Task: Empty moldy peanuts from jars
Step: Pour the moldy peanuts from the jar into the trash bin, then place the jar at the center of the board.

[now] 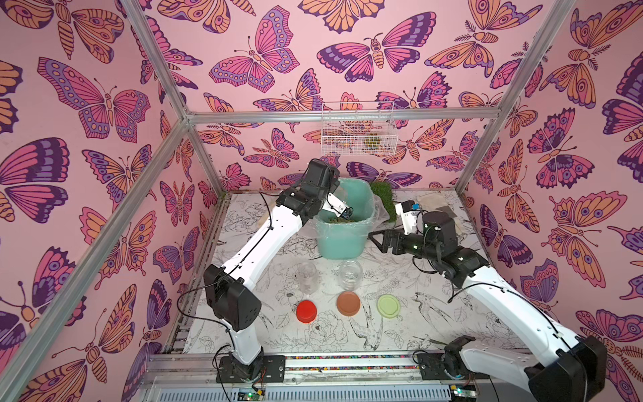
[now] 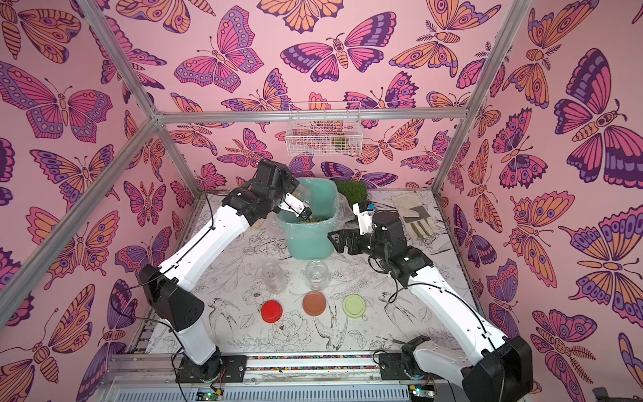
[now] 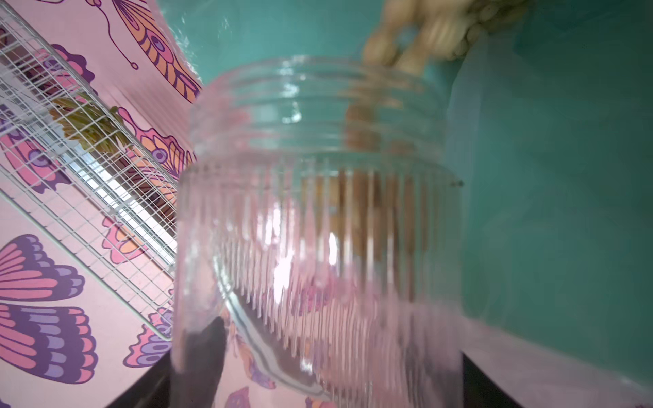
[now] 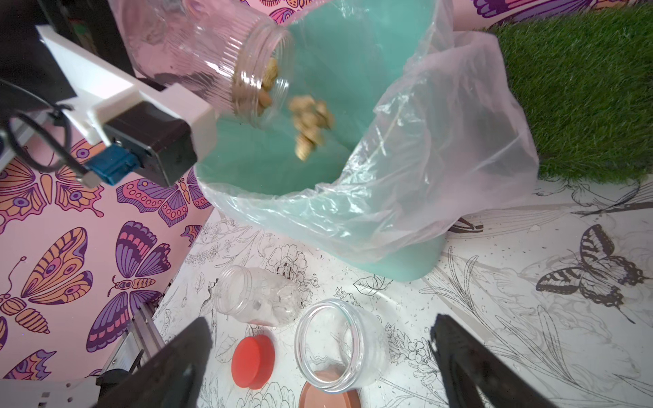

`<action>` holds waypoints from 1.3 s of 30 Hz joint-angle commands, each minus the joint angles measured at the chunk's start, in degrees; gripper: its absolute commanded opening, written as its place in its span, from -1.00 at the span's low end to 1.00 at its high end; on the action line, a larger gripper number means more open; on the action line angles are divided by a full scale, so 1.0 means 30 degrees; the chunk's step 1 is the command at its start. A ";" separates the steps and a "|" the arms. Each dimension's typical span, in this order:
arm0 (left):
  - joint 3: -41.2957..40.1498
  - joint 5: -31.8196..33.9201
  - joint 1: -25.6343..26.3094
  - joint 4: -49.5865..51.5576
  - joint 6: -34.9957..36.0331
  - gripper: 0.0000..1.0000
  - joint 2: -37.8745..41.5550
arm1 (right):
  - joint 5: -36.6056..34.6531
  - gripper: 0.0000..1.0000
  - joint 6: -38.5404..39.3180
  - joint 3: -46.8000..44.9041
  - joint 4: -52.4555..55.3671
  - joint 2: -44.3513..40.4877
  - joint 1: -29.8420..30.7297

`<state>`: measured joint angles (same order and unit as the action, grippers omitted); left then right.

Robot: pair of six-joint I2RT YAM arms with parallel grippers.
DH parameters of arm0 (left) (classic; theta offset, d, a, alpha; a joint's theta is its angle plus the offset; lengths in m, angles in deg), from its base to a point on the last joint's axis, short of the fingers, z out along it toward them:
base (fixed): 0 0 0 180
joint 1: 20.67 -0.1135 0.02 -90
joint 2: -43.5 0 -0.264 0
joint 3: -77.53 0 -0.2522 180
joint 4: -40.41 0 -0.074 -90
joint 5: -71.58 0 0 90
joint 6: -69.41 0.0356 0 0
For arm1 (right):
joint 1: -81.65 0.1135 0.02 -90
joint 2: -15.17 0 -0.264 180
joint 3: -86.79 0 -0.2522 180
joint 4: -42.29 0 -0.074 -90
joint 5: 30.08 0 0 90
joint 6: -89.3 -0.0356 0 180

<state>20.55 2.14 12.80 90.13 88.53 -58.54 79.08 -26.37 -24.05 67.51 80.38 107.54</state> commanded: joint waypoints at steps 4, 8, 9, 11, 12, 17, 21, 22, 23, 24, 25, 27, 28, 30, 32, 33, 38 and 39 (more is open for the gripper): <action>0.1126 0.0521 0.0397 -0.1686 0.1400 -1.00 0.0024 | 0.0206 0.98 -0.0087 -0.0177 -0.0623 -0.0398 -0.0192; 0.1188 0.0690 0.0509 -0.1675 0.1750 -1.00 -0.0029 | 0.0096 0.98 -0.0111 -0.0268 -0.0657 -0.0481 -0.0250; 0.1149 0.0745 0.0503 -0.1680 0.1867 -1.00 0.0010 | 0.0049 0.98 -0.0100 -0.0322 -0.0679 -0.0515 -0.0266; 0.1083 0.0852 0.0538 -0.1683 0.2034 -1.00 0.0036 | -0.0056 0.98 -0.0086 -0.0417 -0.0687 -0.0583 -0.0280; 0.1064 0.0870 0.0555 -0.1705 0.2035 -1.00 0.0064 | -0.0100 0.98 -0.0112 -0.0473 -0.0714 -0.0643 -0.0309; 0.0915 0.0839 0.0537 -0.1742 0.1937 -1.00 0.0102 | -0.0325 0.98 -0.0171 -0.0682 -0.0863 -0.0818 -0.0335; 0.0602 0.0532 0.0508 -0.2101 0.0885 -1.00 0.0285 | -0.0394 0.98 -0.0254 -0.0682 -0.0920 -0.0905 -0.0346; 0.0531 0.0352 0.0526 -0.2315 0.0159 -1.00 0.0347 | -0.0393 0.98 -0.0290 -0.0653 -0.0921 -0.0935 -0.0396; 0.0541 0.0201 0.0541 -0.2526 -0.0558 -1.00 0.0427 | -0.0409 0.98 -0.0319 -0.0623 -0.0917 -0.0985 -0.0425; 0.0597 -0.0001 0.0524 -0.2591 -0.1385 -1.00 0.0496 | -0.0367 0.98 -0.0398 -0.0580 -0.0908 -0.1045 -0.0477; 0.0671 -0.0180 0.0503 -0.2582 -0.2215 -1.00 0.0610 | -0.0298 0.98 -0.0554 -0.0538 -0.0919 -0.1132 -0.0562; 0.0673 -0.0591 0.0474 -0.2584 -0.3693 -1.00 0.0870 | -0.0038 0.98 -0.0916 -0.0477 -0.1112 -0.1307 -0.0845; 0.0673 -0.0971 0.0396 -0.2584 -0.4722 -1.00 0.1030 | 0.0231 0.98 -0.1065 -0.0477 -0.1302 -0.1415 -0.1019; 0.0673 -0.1935 0.0247 -0.2423 -0.6924 -1.00 0.1464 | 0.0650 0.98 -0.1213 -0.0376 -0.1466 -0.1575 -0.1321; 0.0345 -0.3210 0.0011 -0.2203 -0.8803 -1.00 0.2101 | 0.1002 0.98 -0.1240 -0.0149 -0.1511 -0.1746 -0.1506; 0.0042 -0.3796 -0.0098 -0.2175 -0.9658 -1.00 0.2455 | 0.1240 0.98 -0.1230 -0.0034 -0.1560 -0.1826 -0.1578; -0.1654 -0.6574 -0.0747 -0.1634 -1.2892 -1.00 0.4136 | 0.3106 0.98 -0.1171 0.1225 -0.1109 -0.1520 -0.1897; -0.2163 -0.7275 -0.0912 -0.1632 -1.3522 -1.00 0.4499 | 0.3505 0.98 -0.1190 0.1511 -0.1001 -0.1386 -0.1921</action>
<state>16.13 -12.26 11.14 87.21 57.82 -49.01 84.93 -29.41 -23.37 64.47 75.76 102.34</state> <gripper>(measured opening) 0.828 0.990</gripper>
